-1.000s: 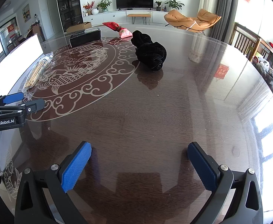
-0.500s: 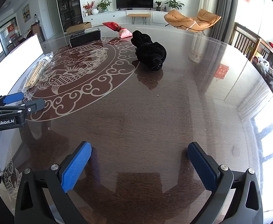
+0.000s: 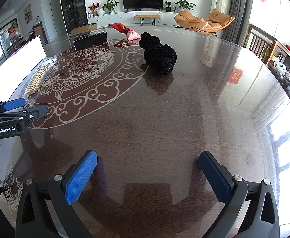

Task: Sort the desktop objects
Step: 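Move both empty tools back over the table toward the cotton swabs and pouch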

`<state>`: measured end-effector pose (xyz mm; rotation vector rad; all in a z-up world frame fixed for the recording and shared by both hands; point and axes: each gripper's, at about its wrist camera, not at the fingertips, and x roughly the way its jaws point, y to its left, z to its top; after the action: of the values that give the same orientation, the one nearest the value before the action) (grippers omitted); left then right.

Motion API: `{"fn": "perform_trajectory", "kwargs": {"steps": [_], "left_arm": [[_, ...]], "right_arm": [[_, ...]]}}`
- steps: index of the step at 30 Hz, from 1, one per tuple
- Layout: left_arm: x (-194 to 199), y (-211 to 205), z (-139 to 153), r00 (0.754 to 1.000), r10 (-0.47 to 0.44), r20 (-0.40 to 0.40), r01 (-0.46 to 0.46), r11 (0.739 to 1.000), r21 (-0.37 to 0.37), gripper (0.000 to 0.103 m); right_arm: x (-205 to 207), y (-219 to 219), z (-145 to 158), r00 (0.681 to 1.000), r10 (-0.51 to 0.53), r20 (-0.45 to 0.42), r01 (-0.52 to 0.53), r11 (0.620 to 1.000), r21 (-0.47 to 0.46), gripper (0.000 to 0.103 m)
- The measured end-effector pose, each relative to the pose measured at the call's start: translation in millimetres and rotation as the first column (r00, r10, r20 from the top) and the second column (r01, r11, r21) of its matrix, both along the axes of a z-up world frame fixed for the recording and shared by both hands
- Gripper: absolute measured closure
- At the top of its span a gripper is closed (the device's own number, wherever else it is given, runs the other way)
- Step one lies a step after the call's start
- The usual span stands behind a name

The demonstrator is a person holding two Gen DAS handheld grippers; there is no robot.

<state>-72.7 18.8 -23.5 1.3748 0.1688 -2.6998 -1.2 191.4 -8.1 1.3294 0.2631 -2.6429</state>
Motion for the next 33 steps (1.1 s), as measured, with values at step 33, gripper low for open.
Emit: {"fn": "perform_trajectory", "kwargs": {"steps": [33], "left_arm": [[0.1,0.4,0.1,1.000,0.000,0.000,0.000,1.000,0.000,0.000]], "right_arm": [[-0.2,0.1,-0.5,1.000,-0.011,-0.001,0.011,1.000,0.001,0.000]]}}
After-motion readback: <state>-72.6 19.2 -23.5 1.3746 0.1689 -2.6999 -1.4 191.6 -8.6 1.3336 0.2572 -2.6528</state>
